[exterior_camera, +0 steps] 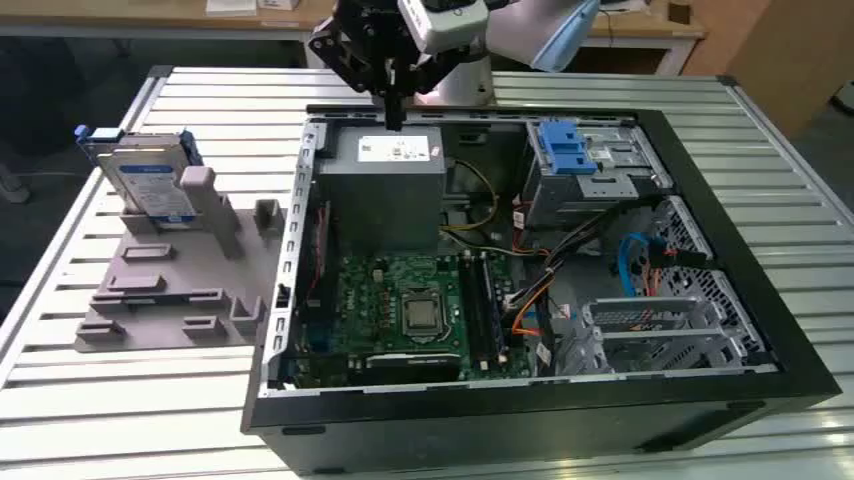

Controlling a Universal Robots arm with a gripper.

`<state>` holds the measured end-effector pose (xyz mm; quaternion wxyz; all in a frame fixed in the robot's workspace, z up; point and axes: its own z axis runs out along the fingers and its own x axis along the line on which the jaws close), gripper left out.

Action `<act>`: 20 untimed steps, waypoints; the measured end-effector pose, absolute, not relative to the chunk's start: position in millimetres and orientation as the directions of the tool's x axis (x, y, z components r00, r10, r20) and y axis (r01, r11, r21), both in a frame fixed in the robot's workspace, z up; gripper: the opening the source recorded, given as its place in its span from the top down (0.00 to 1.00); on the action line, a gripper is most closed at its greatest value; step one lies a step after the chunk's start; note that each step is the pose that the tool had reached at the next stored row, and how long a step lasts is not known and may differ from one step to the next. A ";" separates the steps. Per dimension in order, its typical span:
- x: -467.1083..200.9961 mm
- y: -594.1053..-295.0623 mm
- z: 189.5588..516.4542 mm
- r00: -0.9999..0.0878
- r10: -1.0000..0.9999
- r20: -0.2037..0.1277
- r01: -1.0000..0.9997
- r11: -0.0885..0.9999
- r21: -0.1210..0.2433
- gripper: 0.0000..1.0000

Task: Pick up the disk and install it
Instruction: 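Reach for the disk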

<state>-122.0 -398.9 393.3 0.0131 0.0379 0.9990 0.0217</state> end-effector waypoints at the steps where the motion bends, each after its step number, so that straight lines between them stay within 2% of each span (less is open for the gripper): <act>1: -122.0 -398.9 393.3 -0.997 0.076 -0.024 0.075 0.996 0.044 0.89; 20: -133.5 -398.9 393.1 -0.997 0.076 -0.024 0.075 0.996 0.044 0.89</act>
